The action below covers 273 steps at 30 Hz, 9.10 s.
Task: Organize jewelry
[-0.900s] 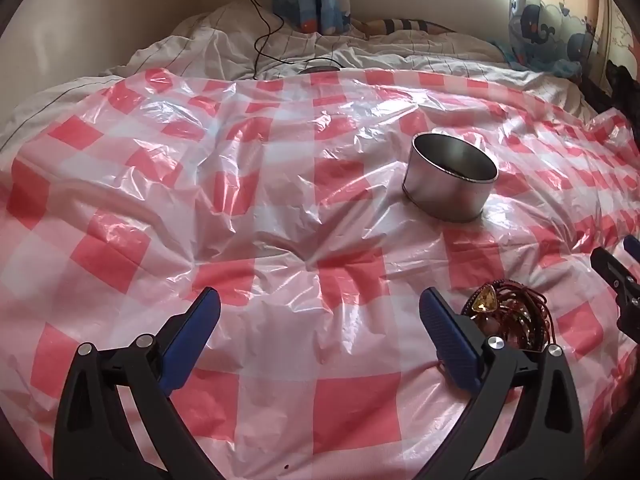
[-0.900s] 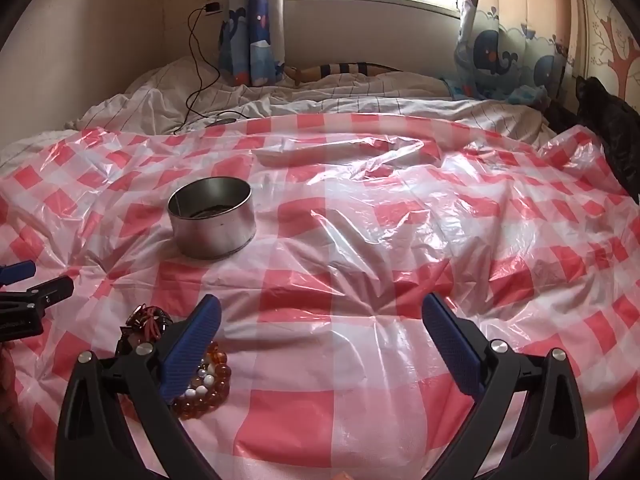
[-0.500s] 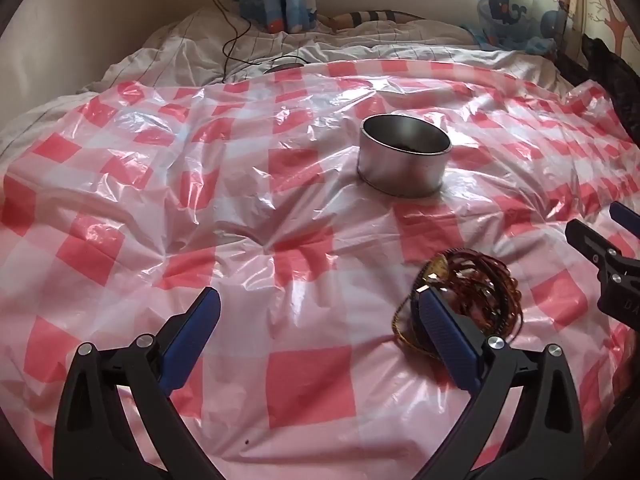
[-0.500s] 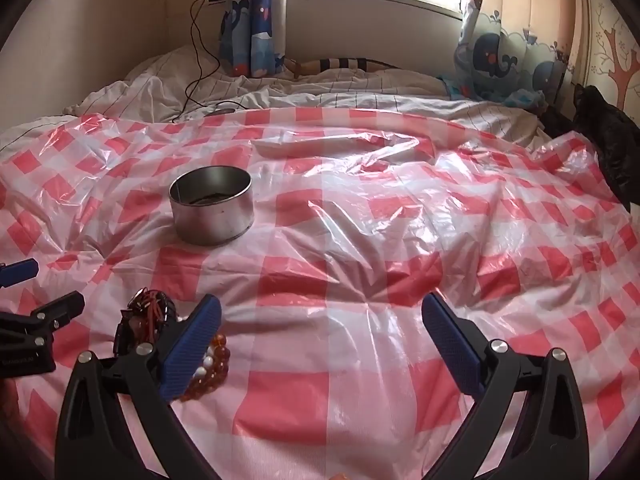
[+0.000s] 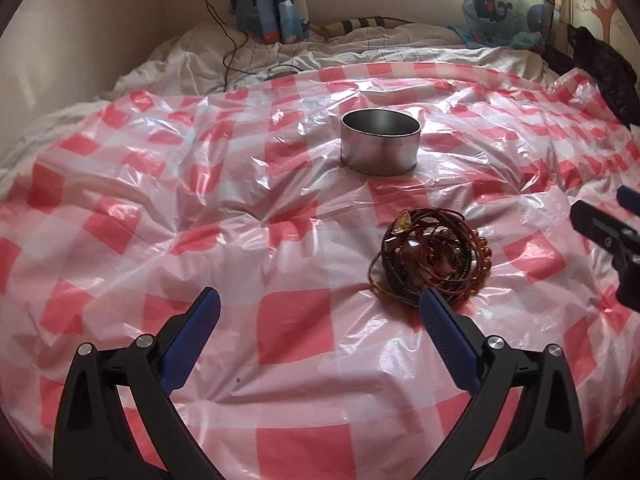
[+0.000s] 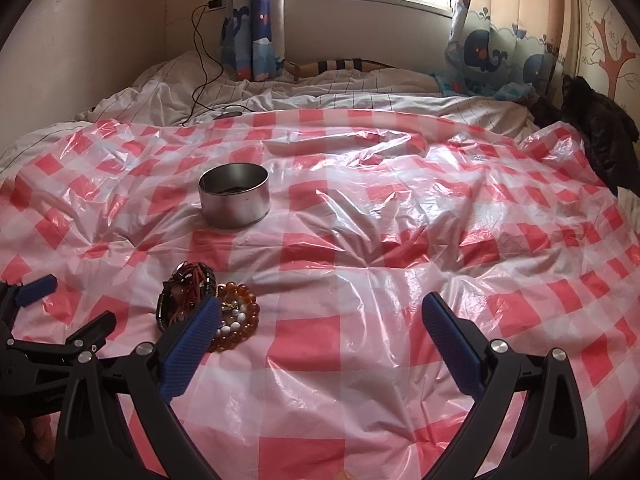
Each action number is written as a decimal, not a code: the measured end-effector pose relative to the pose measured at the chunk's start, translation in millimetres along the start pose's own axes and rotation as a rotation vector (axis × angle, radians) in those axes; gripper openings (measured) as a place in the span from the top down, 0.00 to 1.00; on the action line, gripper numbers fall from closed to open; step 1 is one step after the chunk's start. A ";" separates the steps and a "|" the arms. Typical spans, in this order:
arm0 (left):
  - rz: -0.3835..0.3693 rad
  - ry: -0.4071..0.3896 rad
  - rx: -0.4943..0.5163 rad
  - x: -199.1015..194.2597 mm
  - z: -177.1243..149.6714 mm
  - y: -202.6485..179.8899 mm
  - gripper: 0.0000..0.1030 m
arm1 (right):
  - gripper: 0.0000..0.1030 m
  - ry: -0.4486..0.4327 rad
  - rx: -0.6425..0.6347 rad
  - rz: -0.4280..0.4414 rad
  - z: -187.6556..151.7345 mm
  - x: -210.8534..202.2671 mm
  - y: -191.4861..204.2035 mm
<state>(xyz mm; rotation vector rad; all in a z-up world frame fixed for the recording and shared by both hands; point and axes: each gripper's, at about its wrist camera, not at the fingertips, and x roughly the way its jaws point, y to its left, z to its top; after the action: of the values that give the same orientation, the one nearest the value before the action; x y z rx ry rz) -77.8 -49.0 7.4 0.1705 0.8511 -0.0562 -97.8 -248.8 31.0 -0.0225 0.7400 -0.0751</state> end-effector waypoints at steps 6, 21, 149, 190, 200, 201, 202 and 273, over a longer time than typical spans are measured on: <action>-0.002 0.010 -0.018 1.1 2.6 10.0 0.07 | 0.06 0.024 0.002 0.005 -1.2 3.5 -2.9; -0.014 0.010 -0.059 4.5 9.4 14.5 0.07 | 0.06 0.020 -0.063 0.051 1.7 5.8 20.4; -0.478 0.119 -0.108 87.4 7.6 -0.4 0.82 | 0.97 -0.106 0.224 0.554 14.7 45.7 -41.1; -0.411 -0.057 -0.105 63.0 113.1 17.9 0.94 | 0.97 -0.191 0.261 0.694 77.2 53.0 -47.0; -0.365 -0.005 -0.085 122.2 170.6 8.5 0.94 | 0.97 -0.184 0.227 0.729 124.6 88.5 -30.2; -0.360 0.005 -0.080 128.2 172.8 6.2 0.94 | 0.97 -0.181 0.223 0.731 128.5 92.9 -28.3; -0.353 0.015 -0.075 133.5 174.1 3.7 0.94 | 0.97 -0.179 0.221 0.733 131.5 96.4 -27.7; -0.484 0.009 0.174 75.6 40.2 -27.1 0.62 | 0.59 0.093 0.151 0.490 15.7 94.2 -19.3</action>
<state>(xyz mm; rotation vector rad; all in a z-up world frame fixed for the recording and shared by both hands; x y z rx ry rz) -1.3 -81.2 -26.9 0.1249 0.8814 -0.5838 -19.0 -275.3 -19.9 0.3072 0.8137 0.3378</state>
